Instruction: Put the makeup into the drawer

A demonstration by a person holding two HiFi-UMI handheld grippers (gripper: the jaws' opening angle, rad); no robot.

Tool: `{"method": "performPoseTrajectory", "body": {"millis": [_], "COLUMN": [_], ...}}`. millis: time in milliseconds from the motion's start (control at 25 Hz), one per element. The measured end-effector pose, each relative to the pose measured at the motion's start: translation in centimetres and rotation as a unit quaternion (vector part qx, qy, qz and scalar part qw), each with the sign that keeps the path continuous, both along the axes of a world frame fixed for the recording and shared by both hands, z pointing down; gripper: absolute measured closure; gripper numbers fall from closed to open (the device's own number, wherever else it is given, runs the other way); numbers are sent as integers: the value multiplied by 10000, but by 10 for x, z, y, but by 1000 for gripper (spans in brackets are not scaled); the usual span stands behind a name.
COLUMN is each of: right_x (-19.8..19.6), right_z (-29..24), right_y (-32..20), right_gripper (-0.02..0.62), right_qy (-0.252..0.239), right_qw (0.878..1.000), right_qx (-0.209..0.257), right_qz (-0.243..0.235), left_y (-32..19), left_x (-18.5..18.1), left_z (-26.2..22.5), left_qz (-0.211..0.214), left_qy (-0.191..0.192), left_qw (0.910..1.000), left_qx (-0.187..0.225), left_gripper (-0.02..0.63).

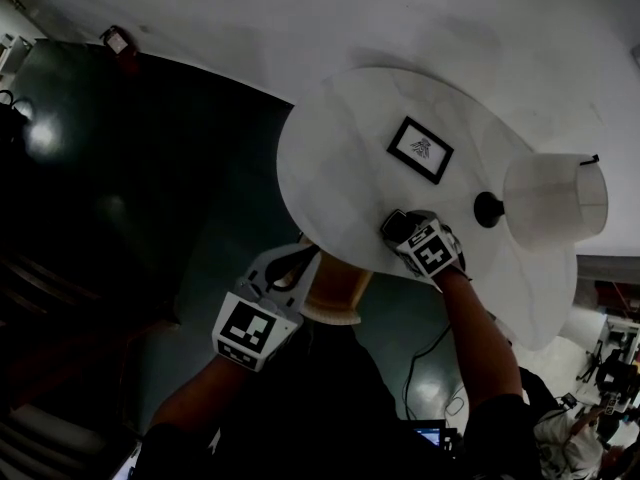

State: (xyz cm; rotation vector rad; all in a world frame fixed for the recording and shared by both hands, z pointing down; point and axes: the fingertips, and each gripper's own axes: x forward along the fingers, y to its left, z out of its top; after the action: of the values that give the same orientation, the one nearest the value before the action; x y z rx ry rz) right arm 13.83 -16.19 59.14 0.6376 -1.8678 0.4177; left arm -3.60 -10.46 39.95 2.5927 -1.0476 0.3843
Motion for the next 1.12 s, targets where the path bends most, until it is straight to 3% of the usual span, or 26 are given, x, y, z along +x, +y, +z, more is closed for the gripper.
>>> {"method": "performPoseTrajectory", "body": {"millis": [280, 560, 1120], "right_x": [-4, -3, -16], "right_z": [0, 5, -22], "right_y": [-1, -2, 6], "right_gripper": [298, 298, 298], "right_qy": [246, 50, -128], "right_qw": [9981, 9968, 9987], "right_qx": [-15, -319, -45], "right_qz": [-561, -732, -487], "left_y": [-8, -11, 9], "left_x": [9, 12, -2], "left_z": [-2, -1, -16], "left_qz": [5, -31, -74], "left_qy": [31, 50, 106], "left_qw": [10000, 10000, 9998], "left_qx": [-2, -13, 164], "left_gripper": [595, 595, 596]}}
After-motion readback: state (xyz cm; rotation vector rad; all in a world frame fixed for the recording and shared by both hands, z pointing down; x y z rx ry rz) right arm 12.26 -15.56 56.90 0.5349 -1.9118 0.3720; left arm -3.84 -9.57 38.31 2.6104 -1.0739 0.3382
